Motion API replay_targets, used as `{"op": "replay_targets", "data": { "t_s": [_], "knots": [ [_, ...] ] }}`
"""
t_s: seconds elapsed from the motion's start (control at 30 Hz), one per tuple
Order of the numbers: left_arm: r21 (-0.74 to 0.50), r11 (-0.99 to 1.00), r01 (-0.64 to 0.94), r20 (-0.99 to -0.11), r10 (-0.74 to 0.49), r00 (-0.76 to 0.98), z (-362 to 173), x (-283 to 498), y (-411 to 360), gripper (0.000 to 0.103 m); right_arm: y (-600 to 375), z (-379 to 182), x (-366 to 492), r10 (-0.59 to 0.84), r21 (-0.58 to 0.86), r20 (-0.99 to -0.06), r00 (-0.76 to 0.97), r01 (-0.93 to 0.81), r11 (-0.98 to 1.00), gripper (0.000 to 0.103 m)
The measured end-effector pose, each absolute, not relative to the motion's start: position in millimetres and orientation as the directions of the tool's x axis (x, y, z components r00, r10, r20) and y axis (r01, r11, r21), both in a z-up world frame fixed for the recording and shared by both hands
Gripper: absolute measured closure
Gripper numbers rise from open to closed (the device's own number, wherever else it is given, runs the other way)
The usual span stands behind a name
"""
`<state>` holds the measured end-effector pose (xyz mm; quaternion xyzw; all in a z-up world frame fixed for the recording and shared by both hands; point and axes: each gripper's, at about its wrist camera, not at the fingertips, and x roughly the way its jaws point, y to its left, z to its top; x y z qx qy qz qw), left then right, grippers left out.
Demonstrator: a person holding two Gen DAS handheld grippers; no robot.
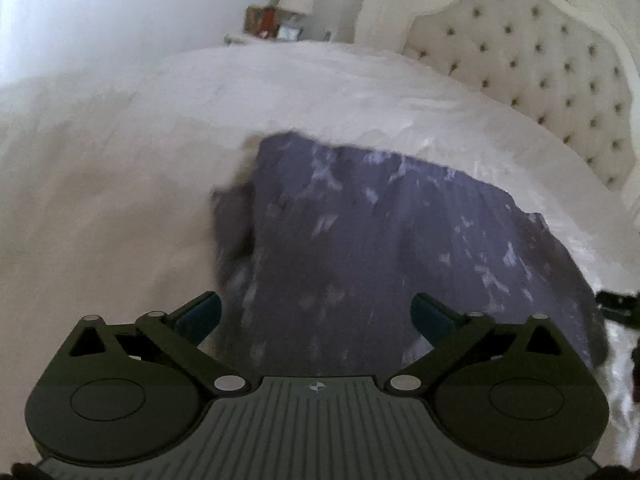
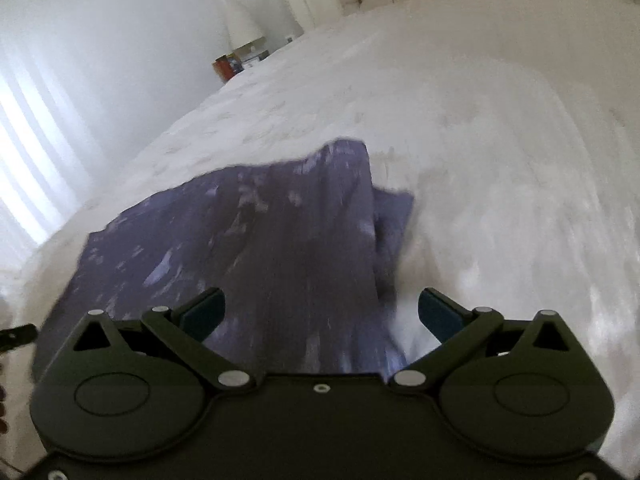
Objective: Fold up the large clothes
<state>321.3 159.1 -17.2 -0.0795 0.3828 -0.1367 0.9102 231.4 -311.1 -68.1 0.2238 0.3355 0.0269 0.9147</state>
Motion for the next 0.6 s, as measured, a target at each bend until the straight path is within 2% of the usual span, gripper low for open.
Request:
{"op": "replay_targets", "data": {
  "t_s": [0.1, 0.27, 0.6],
  "knots": [
    [-0.302, 0.938, 0.169, -0.68, -0.336, 0.651, -23, 302, 172, 0.0, -314, -73, 210, 0.242, 0.476, -0.608, 0.756, 0.103, 0.874, 0.001],
    [-0.302, 0.938, 0.171, -0.715, -0.341, 0.61, -37, 283, 174, 0.0, -315, -82, 181, 0.297, 0.54, -0.612, 0.733, 0.112, 0.835, 0.001],
    [-0.382, 0.911, 0.154, -0.715, -0.397, 0.575, -53, 314, 160, 0.0, -307, -102, 202, 0.387, 0.631, -0.587, 0.711, 0.103, 0.769, 0.0]
  ]
}}
